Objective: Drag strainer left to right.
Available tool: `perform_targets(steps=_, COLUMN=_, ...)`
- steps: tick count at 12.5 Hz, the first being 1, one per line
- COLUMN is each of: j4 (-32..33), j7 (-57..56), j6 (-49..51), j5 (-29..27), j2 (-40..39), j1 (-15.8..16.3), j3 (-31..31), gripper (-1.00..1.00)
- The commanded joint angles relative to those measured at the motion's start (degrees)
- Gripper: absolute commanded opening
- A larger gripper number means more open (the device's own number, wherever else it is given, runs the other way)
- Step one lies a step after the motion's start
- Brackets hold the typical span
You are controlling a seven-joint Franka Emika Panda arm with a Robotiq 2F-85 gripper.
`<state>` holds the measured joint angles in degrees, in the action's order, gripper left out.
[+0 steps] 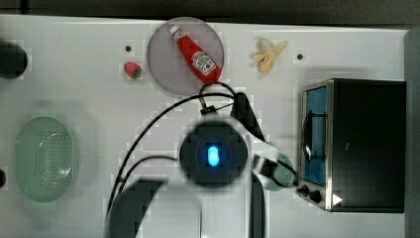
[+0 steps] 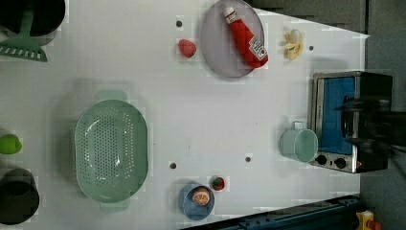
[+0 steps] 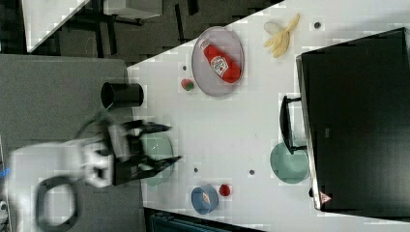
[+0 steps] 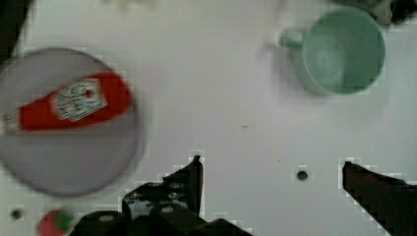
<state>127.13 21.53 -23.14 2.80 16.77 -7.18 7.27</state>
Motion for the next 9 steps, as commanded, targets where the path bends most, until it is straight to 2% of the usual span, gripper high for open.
perform_targets(steps=1, j4=-5.5, j7=-16.8, j6=8.1, j5=-2.7, j2=3.7, j1=-1.0, j3=-1.5, gripper=1.00)
perform_targets(steps=5, j4=-10.2, j7=-16.8, j6=24.4, j5=-3.1, j2=6.0, j1=-1.0, j3=-2.2, gripper=1.00)
perform_targets(steps=9, j4=-10.7, j7=-16.8, j6=27.9, j5=-3.6, j2=6.1, j1=-1.0, j3=-2.7, gripper=1.00)
